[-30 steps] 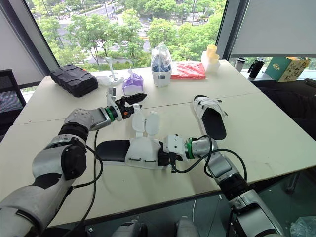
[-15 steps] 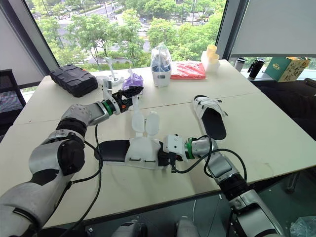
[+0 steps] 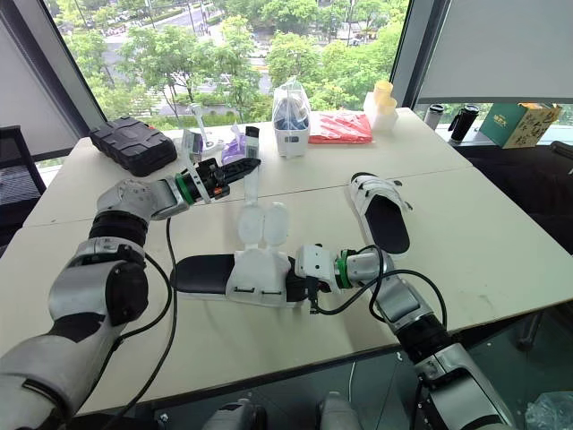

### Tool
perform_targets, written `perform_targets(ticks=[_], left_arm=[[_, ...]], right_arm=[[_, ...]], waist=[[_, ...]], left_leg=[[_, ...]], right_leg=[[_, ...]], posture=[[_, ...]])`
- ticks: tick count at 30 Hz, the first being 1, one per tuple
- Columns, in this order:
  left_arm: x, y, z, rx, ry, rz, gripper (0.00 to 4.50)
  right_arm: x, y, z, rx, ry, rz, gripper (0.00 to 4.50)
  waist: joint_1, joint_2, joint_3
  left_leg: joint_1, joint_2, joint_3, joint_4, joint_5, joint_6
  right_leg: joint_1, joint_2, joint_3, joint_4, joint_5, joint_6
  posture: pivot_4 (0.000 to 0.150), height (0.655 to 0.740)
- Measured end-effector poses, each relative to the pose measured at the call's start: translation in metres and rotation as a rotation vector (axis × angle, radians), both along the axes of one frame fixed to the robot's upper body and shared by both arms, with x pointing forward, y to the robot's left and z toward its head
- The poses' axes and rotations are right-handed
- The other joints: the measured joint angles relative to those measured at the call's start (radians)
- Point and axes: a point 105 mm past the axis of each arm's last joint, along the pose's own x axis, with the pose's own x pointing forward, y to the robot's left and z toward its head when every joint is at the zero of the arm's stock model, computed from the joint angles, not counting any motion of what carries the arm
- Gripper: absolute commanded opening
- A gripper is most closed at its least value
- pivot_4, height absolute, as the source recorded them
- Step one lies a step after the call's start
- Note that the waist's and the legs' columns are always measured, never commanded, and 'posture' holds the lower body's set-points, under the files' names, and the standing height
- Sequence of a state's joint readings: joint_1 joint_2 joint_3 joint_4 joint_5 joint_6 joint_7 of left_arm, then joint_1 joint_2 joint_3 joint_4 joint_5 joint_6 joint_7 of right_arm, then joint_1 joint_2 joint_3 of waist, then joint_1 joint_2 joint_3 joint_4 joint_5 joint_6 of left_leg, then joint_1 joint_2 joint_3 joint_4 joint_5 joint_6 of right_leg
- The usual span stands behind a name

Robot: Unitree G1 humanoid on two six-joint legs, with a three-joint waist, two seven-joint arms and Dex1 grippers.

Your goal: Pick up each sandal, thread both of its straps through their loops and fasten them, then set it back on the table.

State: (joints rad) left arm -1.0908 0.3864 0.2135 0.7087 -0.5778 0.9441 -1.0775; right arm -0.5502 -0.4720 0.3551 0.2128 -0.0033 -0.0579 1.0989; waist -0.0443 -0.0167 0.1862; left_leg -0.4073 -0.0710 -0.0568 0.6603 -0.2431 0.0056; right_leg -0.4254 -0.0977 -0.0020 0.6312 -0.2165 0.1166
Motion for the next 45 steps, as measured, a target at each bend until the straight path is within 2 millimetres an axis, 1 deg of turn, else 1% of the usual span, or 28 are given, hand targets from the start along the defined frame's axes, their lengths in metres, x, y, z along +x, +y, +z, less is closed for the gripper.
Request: perform_targets(ticks=[3,4,5,6,8,10,12,13,15,18,21,22,25,27,28,29,34,37,38,39,40,41,43,45], left_arm=[[-0.035,-0.006,0.003,0.139,-0.188,-0.147,0.03],[-0.054,-0.007,0.000,0.233,-0.319,-0.212,0.03],[-0.071,-0.009,-0.005,0.321,-0.440,-0.278,0.03],[-0.093,-0.012,-0.019,0.450,-0.608,-0.378,0.03],[-0.115,-0.017,-0.042,0.552,-0.753,-0.516,0.03],[-0.124,-0.017,-0.056,0.607,-0.866,-0.592,0.03],[-0.128,-0.013,-0.061,0.682,-1.102,-0.645,0.03],[-0.128,-0.011,-0.065,0.714,-1.191,-0.672,0.03],[-0.129,-0.006,-0.074,0.742,-1.296,-0.733,0.03],[-0.132,0.000,-0.087,0.764,-1.382,-0.807,0.03],[-0.135,-0.002,-0.093,0.753,-1.478,-0.856,0.83],[-0.136,-0.003,-0.093,0.750,-1.507,-0.863,1.37],[-0.138,-0.003,-0.092,0.727,-1.597,-0.871,2.77],[-0.138,-0.001,-0.093,0.723,-1.625,-0.865,3.83],[-0.138,0.000,-0.093,0.724,-1.631,-0.863,4.29],[-0.137,0.001,-0.093,0.727,-1.633,-0.860,4.41],[-0.125,0.014,-0.082,0.793,-1.614,-0.772,4.41],[-0.112,0.036,-0.072,0.845,-1.321,-0.596,4.41],[-0.112,0.049,-0.068,0.819,-1.100,-0.499,4.41],[-0.114,0.054,-0.067,0.789,-0.964,-0.454,4.41],[-0.119,0.056,-0.066,0.731,-0.782,-0.416,4.41],[-0.126,0.057,-0.067,0.685,-0.640,-0.409,4.41],[-0.146,0.058,-0.074,0.611,-0.369,-0.440,4.41],[-0.164,0.059,-0.086,0.567,-0.185,-0.468,4.41]], right_arm=[[0.000,-0.001,0.000,-0.005,-0.002,0.007,0.00],[0.000,0.001,0.000,-0.008,-0.005,0.014,0.00],[0.000,0.001,0.000,-0.008,-0.005,0.018,0.00],[-0.001,0.001,-0.001,-0.011,-0.004,0.023,0.00],[0.000,-0.001,-0.002,-0.018,-0.003,0.025,0.00],[0.001,-0.001,-0.002,-0.021,-0.002,0.027,0.00],[0.001,0.000,-0.003,-0.023,-0.005,0.036,0.00],[0.001,0.000,-0.004,-0.026,-0.005,0.042,0.00],[0.001,0.000,-0.003,-0.040,-0.015,0.062,0.00],[0.003,0.000,-0.004,-0.046,-0.017,0.072,0.00],[0.004,-0.001,-0.005,-0.048,-0.018,0.079,0.00],[0.004,0.000,-0.005,-0.047,-0.018,0.081,0.00],[0.005,0.000,-0.006,-0.050,-0.016,0.087,0.00],[0.005,0.000,-0.005,-0.053,-0.020,0.094,0.00],[0.005,0.000,-0.005,-0.054,-0.020,0.095,0.00],[0.005,0.000,-0.006,-0.055,-0.023,0.098,0.00],[0.006,0.001,-0.006,-0.056,-0.031,0.106,0.00],[0.007,0.005,-0.005,-0.055,-0.038,0.119,0.00],[0.007,0.009,-0.005,-0.051,-0.041,0.128,0.00],[0.007,0.009,-0.005,-0.051,-0.042,0.131,0.00],[0.007,0.009,-0.004,-0.052,-0.045,0.134,0.00],[0.007,0.009,-0.005,-0.054,-0.046,0.137,0.00],[0.008,0.009,-0.005,-0.056,-0.046,0.139,0.00],[0.009,0.010,-0.005,-0.055,-0.046,0.139,0.00]], waist=[[0.002,0.000,0.000],[0.000,0.000,0.000],[0.000,0.001,0.000],[0.001,0.002,-0.001],[0.008,0.003,-0.002],[0.012,0.002,-0.002],[0.016,0.003,-0.002],[0.018,0.003,-0.002],[0.020,0.003,-0.002],[0.024,0.003,-0.002],[0.025,0.003,-0.002],[0.024,0.003,-0.002],[0.024,0.003,-0.002],[0.024,0.003,-0.002],[0.024,0.003,-0.002],[0.024,0.003,-0.002],[0.024,0.003,-0.002],[0.010,0.002,-0.002],[0.000,0.003,-0.001],[0.000,0.003,-0.001],[0.000,0.003,-0.001],[0.000,0.003,-0.001],[0.000,0.003,-0.001],[0.000,0.003,-0.001]], left_leg=[[0.000,0.000,0.000,-0.001,0.000,0.000],[0.001,0.000,0.001,-0.003,0.000,-0.001],[0.002,0.000,0.001,-0.005,0.001,-0.002],[0.004,0.000,0.003,-0.010,0.002,-0.003],[0.009,0.000,0.002,-0.014,0.003,-0.005],[0.010,0.002,0.001,-0.014,0.003,-0.005],[0.011,0.002,0.000,-0.014,0.003,-0.005],[0.011,0.002,0.001,-0.015,0.003,-0.005],[0.012,0.002,0.001,-0.015,0.003,-0.004],[0.013,0.003,0.001,-0.015,0.003,-0.004],[0.014,0.003,0.001,-0.015,0.003,-0.004],[0.015,0.003,0.001,-0.015,0.003,-0.004],[0.015,0.003,0.001,-0.015,0.003,-0.004],[0.016,0.004,0.001,-0.015,0.003,-0.004],[0.016,0.003,0.001,-0.015,0.003,-0.003],[0.016,0.003,0.001,-0.015,0.003,-0.003],[0.017,0.004,0.000,-0.014,0.003,-0.003],[0.017,0.006,0.000,-0.015,0.003,-0.003],[0.017,0.007,-0.001,-0.015,0.002,-0.002],[0.017,0.007,-0.001,-0.015,0.002,-0.001],[0.017,0.007,-0.001,-0.015,0.001,-0.001],[0.017,0.007,-0.002,-0.014,0.001,-0.001],[0.018,0.008,-0.002,-0.015,0.001,-0.001],[0.019,0.008,-0.002,-0.015,0.001,-0.001]], right_leg=[[0.000,0.000,0.001,-0.001,0.000,0.000],[-0.001,-0.001,0.002,-0.002,0.000,-0.001],[-0.001,-0.001,0.003,-0.003,0.000,-0.001],[0.001,-0.002,0.005,-0.005,0.000,-0.002],[0.005,-0.002,0.005,-0.008,-0.001,-0.008],[0.006,-0.001,0.005,-0.010,-0.002,-0.013],[0.006,0.000,0.005,-0.012,-0.002,-0.015],[0.007,0.000,0.004,-0.013,-0.003,-0.017],[0.008,0.000,0.004,-0.013,-0.003,-0.017],[0.008,0.000,0.004,-0.013,-0.003,-0.017],[0.010,0.000,0.003,-0.013,-0.003,-0.017],[0.011,0.001,0.003,-0.013,-0.003,-0.017],[0.011,0.001,0.003,-0.012,-0.003,-0.016],[0.011,0.003,0.002,-0.012,-0.003,-0.016],[0.012,0.003,0.002,-0.012,-0.003,-0.016],[0.012,0.003,0.002,-0.012,-0.003,-0.016],[0.013,0.004,0.002,-0.012,-0.003,-0.016],[0.013,0.007,0.002,-0.012,-0.003,-0.015],[0.012,0.008,0.002,-0.011,-0.003,-0.010],[0.012,0.008,0.002,-0.010,-0.003,-0.010],[0.013,0.008,0.002,-0.009,-0.003,-0.009],[0.012,0.009,0.001,-0.008,-0.004,-0.009],[0.013,0.009,0.001,-0.008,-0.004,-0.010],[0.014,0.009,0.001,-0.008,-0.004,-0.011]], posture=[[0.150,0.7400],[0.150,0.7400],[0.150,0.7400],[0.150,0.7400],[0.150,0.7400],[0.150,0.7400],[0.150,0.7400],[0.150,0.7400],[0.150,0.7400],[0.150,0.7400],[0.150,0.7400],[0.150,0.7400],[0.150,0.7400],[0.150,0.7400],[0.150,0.7400],[0.150,0.7400],[0.150,0.7400],[0.150,0.7400],[0.150,0.7400],[0.150,0.7400],[0.150,0.7400],[0.150,0.7400],[0.150,0.7400],[0.150,0.7400]])
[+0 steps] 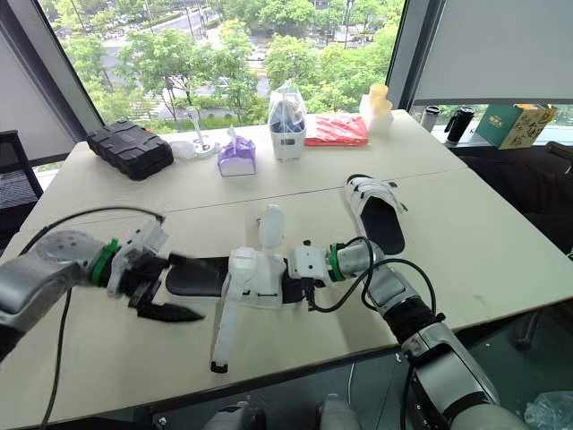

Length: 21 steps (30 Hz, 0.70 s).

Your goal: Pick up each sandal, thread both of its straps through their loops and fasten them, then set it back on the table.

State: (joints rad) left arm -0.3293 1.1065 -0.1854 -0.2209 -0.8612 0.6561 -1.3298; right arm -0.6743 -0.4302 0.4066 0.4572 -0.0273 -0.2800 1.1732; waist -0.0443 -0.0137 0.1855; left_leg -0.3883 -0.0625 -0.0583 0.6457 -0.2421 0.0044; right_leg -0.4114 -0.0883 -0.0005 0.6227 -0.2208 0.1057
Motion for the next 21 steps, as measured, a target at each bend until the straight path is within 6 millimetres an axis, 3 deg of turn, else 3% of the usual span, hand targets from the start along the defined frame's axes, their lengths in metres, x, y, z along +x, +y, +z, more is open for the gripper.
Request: perform_targets(ticks=[3,5,14,21], left_arm=[[-0.019,-0.003,-0.014,-0.011,0.200,0.040,4.41],[-0.020,-0.009,-0.016,-0.033,0.263,0.070,4.41],[-0.020,-0.025,-0.034,-0.034,0.236,0.097,4.41],[-0.008,-0.014,-0.030,-0.046,0.214,0.179,4.41]], right_arm=[[0.001,-0.001,0.000,-0.001,0.001,-0.003,0.00],[0.001,-0.002,-0.001,-0.002,0.003,-0.005,0.00],[0.000,0.000,0.000,0.000,-0.004,0.004,0.00],[-0.001,0.000,0.000,0.000,0.000,-0.004,0.00]], waist=[[0.003,0.000,0.000],[0.005,0.000,0.000],[0.006,0.000,0.000],[0.006,0.000,0.000]], left_leg=[[0.000,0.001,-0.001,0.000,0.000,0.000],[0.001,0.001,-0.001,0.000,0.000,0.000],[0.001,0.002,-0.001,-0.001,-0.001,-0.002],[0.001,0.002,-0.001,-0.001,-0.001,-0.002]], right_leg=[[0.001,0.000,-0.001,-0.001,-0.002,-0.005],[0.002,0.000,-0.001,-0.002,-0.003,-0.005],[0.002,-0.001,0.000,-0.004,-0.003,-0.008],[0.002,-0.002,0.000,-0.005,-0.003,-0.009]], posture=[[0.150,0.7400],[0.150,0.7400],[0.150,0.7400],[0.150,0.7400]])
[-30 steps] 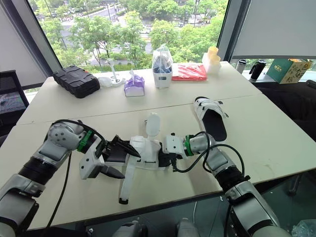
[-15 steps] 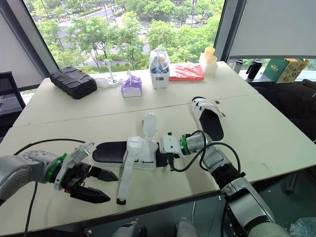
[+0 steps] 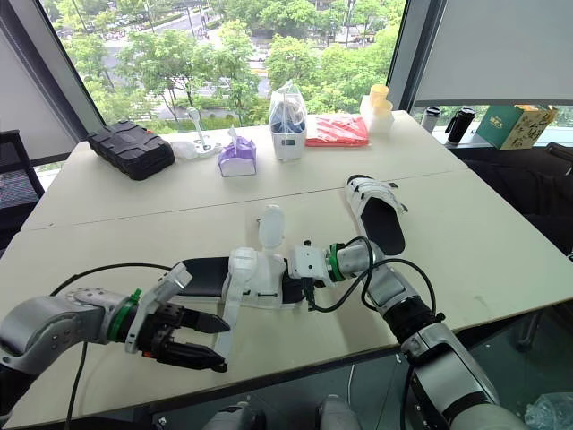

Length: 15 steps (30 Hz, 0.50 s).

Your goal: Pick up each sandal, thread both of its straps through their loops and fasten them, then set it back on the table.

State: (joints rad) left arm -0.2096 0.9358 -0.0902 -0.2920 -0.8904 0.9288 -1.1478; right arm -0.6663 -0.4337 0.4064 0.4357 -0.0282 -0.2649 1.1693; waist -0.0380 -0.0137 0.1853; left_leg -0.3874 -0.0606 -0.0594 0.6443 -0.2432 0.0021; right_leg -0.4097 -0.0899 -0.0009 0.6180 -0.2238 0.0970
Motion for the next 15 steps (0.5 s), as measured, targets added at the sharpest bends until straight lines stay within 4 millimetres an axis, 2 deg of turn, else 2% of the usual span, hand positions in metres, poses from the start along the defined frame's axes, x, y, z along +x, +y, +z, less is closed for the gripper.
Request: perform_targets(ticks=[4,7,15], left_arm=[[0.001,0.011,0.005,0.001,-0.011,0.047,4.41],[-0.005,0.015,-0.004,0.004,0.023,0.066,4.41],[-0.003,-0.008,-0.023,-0.046,0.025,0.091,4.41]], right_arm=[[-0.001,0.001,0.000,0.004,-0.001,-0.001,0.00],[-0.002,0.000,0.000,0.003,0.000,-0.003,0.00],[-0.002,-0.001,0.001,-0.001,0.000,-0.004,0.00]], waist=[[-0.002,0.000,0.000],[-0.001,0.000,0.000],[0.002,0.000,0.000]], left_leg=[[0.000,0.000,0.000,-0.001,-0.001,-0.002],[0.000,0.000,0.000,-0.001,-0.001,-0.002],[0.000,0.000,0.000,-0.001,-0.001,-0.002]], right_leg=[[0.000,0.000,0.000,-0.001,0.000,0.000],[0.000,-0.001,0.001,-0.002,0.000,-0.001],[0.000,-0.001,0.000,-0.003,0.000,-0.001]], posture=[[0.150,0.7400],[0.150,0.7400],[0.150,0.7400]])
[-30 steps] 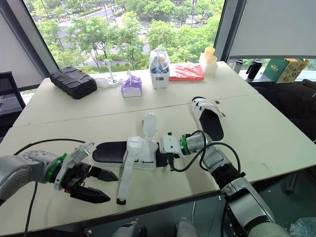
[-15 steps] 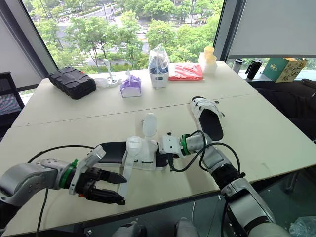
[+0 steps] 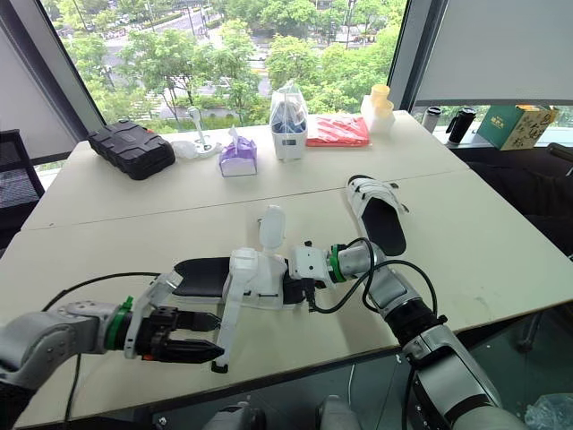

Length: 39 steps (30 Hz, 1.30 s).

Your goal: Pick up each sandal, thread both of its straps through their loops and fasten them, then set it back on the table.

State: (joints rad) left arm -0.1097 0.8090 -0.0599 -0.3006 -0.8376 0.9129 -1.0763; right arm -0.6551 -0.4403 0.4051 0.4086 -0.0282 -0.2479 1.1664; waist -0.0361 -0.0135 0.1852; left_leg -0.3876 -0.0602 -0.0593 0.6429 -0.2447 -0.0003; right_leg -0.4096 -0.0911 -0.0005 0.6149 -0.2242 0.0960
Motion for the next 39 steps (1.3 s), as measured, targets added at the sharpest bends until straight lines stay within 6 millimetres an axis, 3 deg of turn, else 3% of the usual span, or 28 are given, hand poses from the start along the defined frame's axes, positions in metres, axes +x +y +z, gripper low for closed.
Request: perform_targets(ticks=[2,5,12,16,21,26,31,39], left_arm=[[0.002,-0.006,-0.003,-0.015,-0.004,0.007,4.41],[0.004,-0.014,-0.006,-0.014,-0.008,0.006,3.62],[0.010,-0.022,-0.004,-0.028,-0.017,0.012,0.02],[0.014,-0.021,0.006,-0.054,0.021,-0.011,0.02],[0.042,-0.022,0.056,-0.177,-0.027,-0.007,0.02],[0.069,-0.027,0.083,-0.269,-0.025,0.014,0.02],[0.095,-0.028,0.084,-0.286,-0.020,0.066,0.02],[0.098,-0.035,0.064,-0.259,0.024,0.047,0.02]], right_arm=[[0.000,0.000,0.000,-0.001,0.000,0.000,0.00],[0.000,0.000,0.000,-0.006,-0.002,-0.001,0.00],[-0.001,0.000,0.000,-0.007,0.004,-0.006,0.00],[-0.001,-0.001,0.000,-0.008,0.002,-0.009,0.00],[-0.002,-0.003,-0.001,-0.009,0.003,-0.013,0.00],[-0.002,-0.003,-0.001,-0.009,0.004,-0.013,0.00],[-0.002,-0.003,-0.001,-0.009,0.002,-0.013,0.00],[-0.002,-0.003,0.000,-0.008,0.000,-0.012,0.00]], waist=[[0.001,0.000,0.000],[0.001,0.000,0.000],[0.001,0.000,0.000],[0.002,0.000,0.000],[0.013,0.000,0.000],[0.015,-0.001,0.000],[0.014,-0.001,0.000],[0.015,-0.001,0.000]], left_leg=[[0.000,0.000,0.000,0.000,0.000,0.000],[0.000,0.000,0.000,0.000,0.000,0.000],[0.000,0.000,0.000,0.000,0.000,0.000],[-0.001,0.000,0.000,0.000,0.000,0.000],[-0.001,0.000,0.000,0.001,0.000,0.000],[-0.001,0.000,0.000,0.001,0.000,0.000],[-0.001,0.000,0.000,0.001,0.000,0.000],[-0.001,0.000,0.000,0.000,0.000,0.000]], right_leg=[[0.000,0.000,0.000,0.000,0.000,0.000],[0.000,0.000,0.000,0.000,0.000,0.000],[0.000,0.000,0.000,0.000,0.000,0.000],[0.000,0.000,-0.001,0.000,0.000,0.000],[0.000,0.001,-0.002,0.000,0.000,0.000],[0.000,0.004,-0.002,0.000,0.000,0.001],[0.000,0.004,-0.002,0.000,0.001,0.001],[0.000,0.003,-0.002,0.000,0.001,0.001]], posture=[[0.150,0.7400],[0.150,0.7400],[0.150,0.7400],[0.150,0.7400],[0.150,0.7400],[0.150,0.7400],[0.150,0.7400],[0.150,0.7400]])
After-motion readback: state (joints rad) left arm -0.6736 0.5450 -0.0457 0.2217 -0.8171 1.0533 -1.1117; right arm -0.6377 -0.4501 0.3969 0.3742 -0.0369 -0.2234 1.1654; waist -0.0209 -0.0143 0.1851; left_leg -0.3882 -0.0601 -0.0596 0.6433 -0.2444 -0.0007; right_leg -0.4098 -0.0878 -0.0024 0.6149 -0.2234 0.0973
